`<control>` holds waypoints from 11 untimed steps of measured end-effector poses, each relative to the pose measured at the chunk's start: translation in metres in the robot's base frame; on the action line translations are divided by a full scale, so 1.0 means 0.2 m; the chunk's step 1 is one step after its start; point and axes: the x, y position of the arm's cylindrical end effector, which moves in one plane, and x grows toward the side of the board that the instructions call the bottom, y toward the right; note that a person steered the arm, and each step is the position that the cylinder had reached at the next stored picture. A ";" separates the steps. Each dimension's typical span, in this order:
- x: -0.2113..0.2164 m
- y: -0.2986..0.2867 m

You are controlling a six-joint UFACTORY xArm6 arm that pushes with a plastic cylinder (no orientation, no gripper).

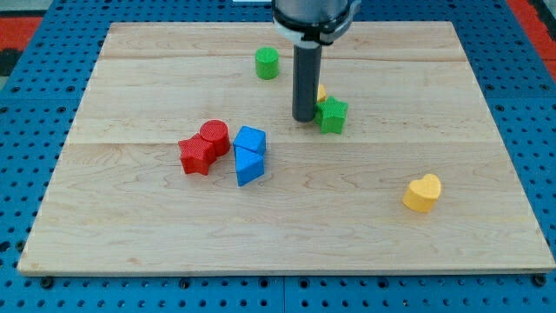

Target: Push yellow hexagon to the yellow heart

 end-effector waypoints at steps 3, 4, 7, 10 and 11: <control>-0.28 0.01; -0.28 0.33; 0.10 0.47; 0.44 0.55; 0.36 0.43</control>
